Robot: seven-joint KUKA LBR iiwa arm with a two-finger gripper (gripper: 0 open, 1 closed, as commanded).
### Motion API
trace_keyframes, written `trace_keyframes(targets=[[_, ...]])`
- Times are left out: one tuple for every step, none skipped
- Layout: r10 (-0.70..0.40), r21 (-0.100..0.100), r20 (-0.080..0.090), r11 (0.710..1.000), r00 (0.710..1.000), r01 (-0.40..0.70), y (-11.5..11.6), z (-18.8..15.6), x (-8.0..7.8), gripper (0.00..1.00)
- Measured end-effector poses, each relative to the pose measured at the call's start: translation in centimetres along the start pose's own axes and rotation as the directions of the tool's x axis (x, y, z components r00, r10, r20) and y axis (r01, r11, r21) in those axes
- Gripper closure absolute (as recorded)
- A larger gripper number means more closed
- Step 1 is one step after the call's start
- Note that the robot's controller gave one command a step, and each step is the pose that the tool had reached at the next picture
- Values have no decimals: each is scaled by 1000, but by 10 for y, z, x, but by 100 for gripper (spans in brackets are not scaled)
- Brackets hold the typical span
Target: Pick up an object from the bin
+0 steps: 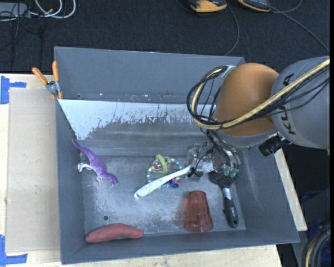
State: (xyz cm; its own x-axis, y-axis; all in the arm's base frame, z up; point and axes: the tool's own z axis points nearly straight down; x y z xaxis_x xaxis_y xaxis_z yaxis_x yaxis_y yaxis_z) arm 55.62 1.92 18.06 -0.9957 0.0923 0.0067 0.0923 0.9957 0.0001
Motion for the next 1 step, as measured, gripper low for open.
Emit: trace_keyframes(targets=[[-1,-1,6,1000,1000,1,-1,-51,-2,100]])
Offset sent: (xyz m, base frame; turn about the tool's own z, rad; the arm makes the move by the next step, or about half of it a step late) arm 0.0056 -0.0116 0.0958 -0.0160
